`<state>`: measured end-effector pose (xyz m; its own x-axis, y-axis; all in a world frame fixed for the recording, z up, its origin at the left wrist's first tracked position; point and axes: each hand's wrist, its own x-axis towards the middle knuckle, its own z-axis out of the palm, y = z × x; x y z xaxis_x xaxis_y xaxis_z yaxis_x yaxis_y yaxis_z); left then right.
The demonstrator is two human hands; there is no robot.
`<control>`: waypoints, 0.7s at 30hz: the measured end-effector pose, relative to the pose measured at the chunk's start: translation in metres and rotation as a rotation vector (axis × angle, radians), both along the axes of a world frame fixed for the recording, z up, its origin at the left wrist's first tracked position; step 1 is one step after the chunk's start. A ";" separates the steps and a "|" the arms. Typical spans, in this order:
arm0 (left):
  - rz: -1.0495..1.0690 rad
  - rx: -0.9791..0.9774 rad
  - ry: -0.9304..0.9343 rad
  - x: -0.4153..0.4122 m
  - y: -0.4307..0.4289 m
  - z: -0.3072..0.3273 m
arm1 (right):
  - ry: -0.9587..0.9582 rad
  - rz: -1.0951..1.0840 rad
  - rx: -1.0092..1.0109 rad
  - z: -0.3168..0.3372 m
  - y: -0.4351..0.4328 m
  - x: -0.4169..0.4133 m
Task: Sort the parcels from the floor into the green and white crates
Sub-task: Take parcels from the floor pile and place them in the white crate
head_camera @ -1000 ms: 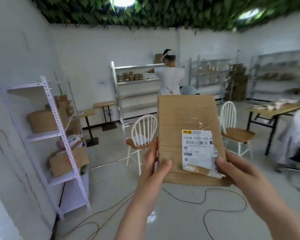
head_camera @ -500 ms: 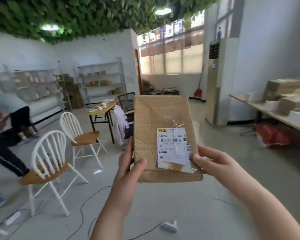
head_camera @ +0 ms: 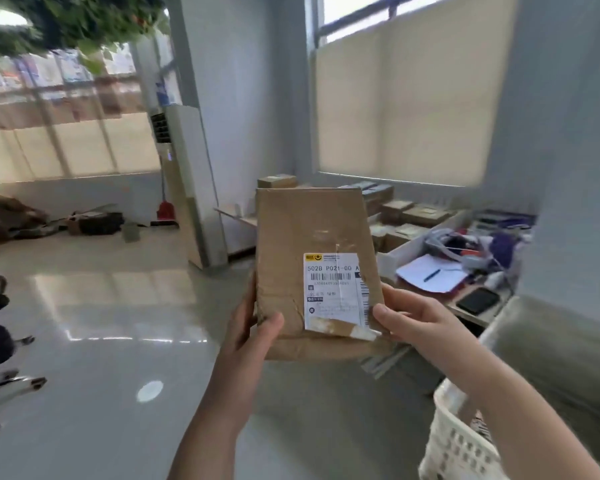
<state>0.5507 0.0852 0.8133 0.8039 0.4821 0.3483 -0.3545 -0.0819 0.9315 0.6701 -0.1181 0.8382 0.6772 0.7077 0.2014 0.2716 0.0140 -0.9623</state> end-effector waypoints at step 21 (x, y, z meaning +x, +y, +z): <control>-1.004 -0.067 0.229 0.319 -0.279 -0.046 | 0.210 -1.008 -0.009 -0.055 -0.292 0.108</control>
<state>0.8698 -0.1937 0.7674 0.8905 -0.4348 0.1336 -0.0446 0.2089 0.9769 0.7780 -0.4101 0.7831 0.9781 -0.2077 0.0085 -0.0199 -0.1345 -0.9907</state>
